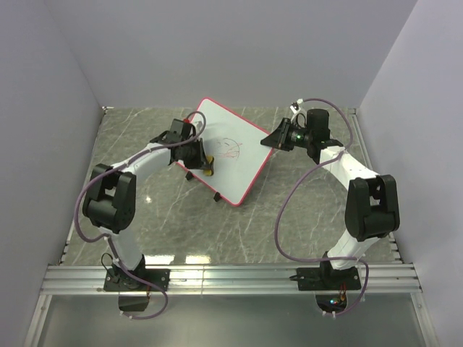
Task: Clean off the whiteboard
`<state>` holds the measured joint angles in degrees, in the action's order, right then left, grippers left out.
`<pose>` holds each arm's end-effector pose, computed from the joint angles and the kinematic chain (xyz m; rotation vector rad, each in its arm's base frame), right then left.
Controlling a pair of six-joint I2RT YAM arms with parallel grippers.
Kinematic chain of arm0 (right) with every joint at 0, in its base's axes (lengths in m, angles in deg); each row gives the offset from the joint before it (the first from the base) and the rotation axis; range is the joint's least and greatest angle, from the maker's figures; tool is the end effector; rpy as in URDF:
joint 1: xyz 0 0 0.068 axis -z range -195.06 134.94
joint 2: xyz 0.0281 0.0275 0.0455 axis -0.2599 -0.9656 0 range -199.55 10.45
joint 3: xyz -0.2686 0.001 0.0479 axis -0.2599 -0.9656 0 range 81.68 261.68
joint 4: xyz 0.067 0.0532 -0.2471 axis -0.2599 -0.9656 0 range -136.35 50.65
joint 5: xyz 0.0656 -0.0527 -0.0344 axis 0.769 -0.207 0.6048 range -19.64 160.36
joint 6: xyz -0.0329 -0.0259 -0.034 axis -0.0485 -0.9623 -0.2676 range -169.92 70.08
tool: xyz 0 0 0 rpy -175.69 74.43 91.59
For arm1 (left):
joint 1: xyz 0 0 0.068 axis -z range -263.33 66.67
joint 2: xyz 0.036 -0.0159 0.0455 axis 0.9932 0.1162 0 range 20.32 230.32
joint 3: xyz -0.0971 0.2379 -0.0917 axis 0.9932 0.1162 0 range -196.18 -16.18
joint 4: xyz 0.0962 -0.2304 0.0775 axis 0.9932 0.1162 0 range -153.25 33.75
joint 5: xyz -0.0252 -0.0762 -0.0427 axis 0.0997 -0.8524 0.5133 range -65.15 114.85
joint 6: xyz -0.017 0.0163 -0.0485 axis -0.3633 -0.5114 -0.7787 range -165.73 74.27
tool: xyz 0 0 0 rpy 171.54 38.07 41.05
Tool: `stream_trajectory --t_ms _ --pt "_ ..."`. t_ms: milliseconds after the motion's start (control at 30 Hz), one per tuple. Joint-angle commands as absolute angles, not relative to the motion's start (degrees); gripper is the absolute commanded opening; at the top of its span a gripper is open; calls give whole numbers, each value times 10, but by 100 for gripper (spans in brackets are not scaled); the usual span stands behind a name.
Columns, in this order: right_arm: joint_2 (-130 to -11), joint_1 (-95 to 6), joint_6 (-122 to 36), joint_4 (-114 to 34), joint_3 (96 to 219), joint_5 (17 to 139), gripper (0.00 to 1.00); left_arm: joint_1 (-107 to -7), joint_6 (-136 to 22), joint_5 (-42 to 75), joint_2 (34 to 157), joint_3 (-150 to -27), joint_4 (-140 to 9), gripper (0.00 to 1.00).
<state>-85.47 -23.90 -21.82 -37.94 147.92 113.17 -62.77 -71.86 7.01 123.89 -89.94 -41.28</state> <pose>0.3699 0.0819 0.2595 -0.1315 2.1182 1.1595 0.3623 -0.1475 0.2157 0.0146 2.5600 -0.7193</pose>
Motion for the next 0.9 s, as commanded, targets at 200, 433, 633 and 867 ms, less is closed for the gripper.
stream_trajectory --t_ms 200,433,633,867 --pt "-897 -268 -257 -458 1467 1090 0 -605 -712 58 1269 -917 -387 0" --pt "-906 -281 -251 -456 1472 1090 0 -605 -696 69 1369 -1182 -283 0" --pt "-904 -284 -253 -457 1469 1088 0 -604 -700 84 1404 -1270 -272 0" --pt "-904 -285 -247 -443 1458 1090 0 -604 -703 85 1335 -1126 -313 0"
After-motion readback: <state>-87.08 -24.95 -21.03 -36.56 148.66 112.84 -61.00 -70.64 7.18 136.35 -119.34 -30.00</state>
